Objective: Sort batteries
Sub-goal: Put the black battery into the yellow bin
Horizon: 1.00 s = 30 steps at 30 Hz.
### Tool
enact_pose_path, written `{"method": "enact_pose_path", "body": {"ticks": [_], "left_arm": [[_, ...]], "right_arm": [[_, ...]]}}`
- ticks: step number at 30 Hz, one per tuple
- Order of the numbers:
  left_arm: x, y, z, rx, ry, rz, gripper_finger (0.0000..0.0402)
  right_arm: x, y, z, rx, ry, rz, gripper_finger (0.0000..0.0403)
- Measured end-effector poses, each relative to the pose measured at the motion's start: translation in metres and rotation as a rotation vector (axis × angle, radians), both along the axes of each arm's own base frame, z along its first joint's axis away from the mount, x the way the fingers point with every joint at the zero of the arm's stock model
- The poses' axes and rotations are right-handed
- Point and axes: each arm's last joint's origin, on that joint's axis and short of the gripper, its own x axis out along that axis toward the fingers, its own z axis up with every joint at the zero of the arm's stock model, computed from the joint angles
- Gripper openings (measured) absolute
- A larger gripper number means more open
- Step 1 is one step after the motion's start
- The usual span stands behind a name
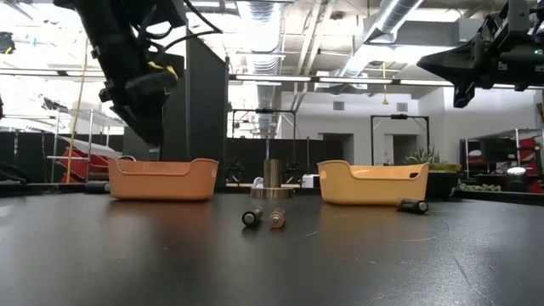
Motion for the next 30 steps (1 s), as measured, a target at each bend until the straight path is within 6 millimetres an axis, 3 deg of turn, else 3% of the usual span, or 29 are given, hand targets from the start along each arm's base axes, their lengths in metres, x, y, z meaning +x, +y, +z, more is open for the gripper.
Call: {"method": "enact_pose_path", "body": {"ticks": [8, 17, 24, 30], "left_arm": [[0.008, -0.036, 0.014, -0.052, -0.139, -0.211, 0.0174], [0.033, -0.081, -0.007, -0.047, -0.214, -0.404, 0.0166], [0.035, -0.100, -0.023, -0.103, -0.228, -0.344, 0.0166], [0.030, -0.112, -0.022, -0.049, -0.268, -0.318, 0.0166]], "right_arm": [[0.000, 0.000, -0.002, 0.006, 0.017, 0.003, 0.0006], [0.002, 0.005, -0.012, 0.072, 0.132, 0.064, 0.0014], [0.003, 0.017, -0.001, 0.147, 0.257, 0.176, 0.0083], [0.011, 0.028, 0.008, 0.207, 0.417, 0.238, 0.0136]]}}
